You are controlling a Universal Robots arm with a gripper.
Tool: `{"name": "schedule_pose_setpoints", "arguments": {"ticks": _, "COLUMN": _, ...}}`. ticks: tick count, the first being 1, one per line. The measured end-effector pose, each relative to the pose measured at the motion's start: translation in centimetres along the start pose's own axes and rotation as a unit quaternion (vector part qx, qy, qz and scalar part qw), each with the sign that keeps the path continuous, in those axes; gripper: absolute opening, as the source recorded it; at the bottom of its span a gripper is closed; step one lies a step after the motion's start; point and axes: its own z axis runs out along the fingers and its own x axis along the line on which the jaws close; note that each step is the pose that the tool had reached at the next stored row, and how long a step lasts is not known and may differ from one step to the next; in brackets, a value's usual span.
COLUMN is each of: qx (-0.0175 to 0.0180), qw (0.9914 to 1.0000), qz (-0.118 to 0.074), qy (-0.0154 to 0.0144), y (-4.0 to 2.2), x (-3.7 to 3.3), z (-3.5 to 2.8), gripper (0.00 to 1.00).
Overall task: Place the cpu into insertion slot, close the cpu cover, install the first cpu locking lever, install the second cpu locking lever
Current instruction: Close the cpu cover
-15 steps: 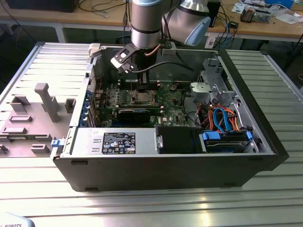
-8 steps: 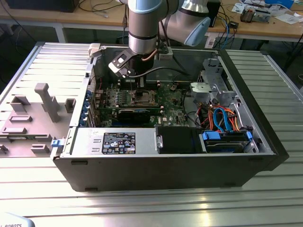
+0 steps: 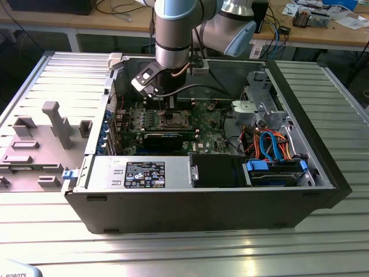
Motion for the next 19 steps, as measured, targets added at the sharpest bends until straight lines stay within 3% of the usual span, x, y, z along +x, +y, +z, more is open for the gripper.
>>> {"name": "schedule_pose_setpoints", "arguments": {"ticks": 5, "qx": -0.0002, "qw": 1.00000, "qz": 0.000, "qy": 0.0002, "y": 0.01, "x": 0.00, "z": 0.21, "gripper": 0.11}}
{"name": "schedule_pose_setpoints", "arguments": {"ticks": 7, "qx": -0.0014, "qw": 1.00000, "qz": 0.000, "qy": 0.0021, "y": 0.12, "x": 0.03, "z": -0.12, "gripper": 0.11}}
{"name": "schedule_pose_setpoints", "arguments": {"ticks": 8, "qx": -0.0008, "qw": 1.00000, "qz": 0.000, "qy": 0.0019, "y": 0.16, "x": 0.02, "z": -0.28, "gripper": 0.11}}
{"name": "schedule_pose_setpoints", "arguments": {"ticks": 12, "qx": 0.0021, "qw": 0.99998, "qz": 0.000, "qy": 0.0067, "y": 1.01, "x": -0.08, "z": -0.61, "gripper": 0.11}}
{"name": "schedule_pose_setpoints", "arguments": {"ticks": 19, "qx": 0.0024, "qw": 0.99997, "qz": 0.000, "qy": 0.0071, "y": 1.13, "x": -0.09, "z": -1.79, "gripper": 0.11}}
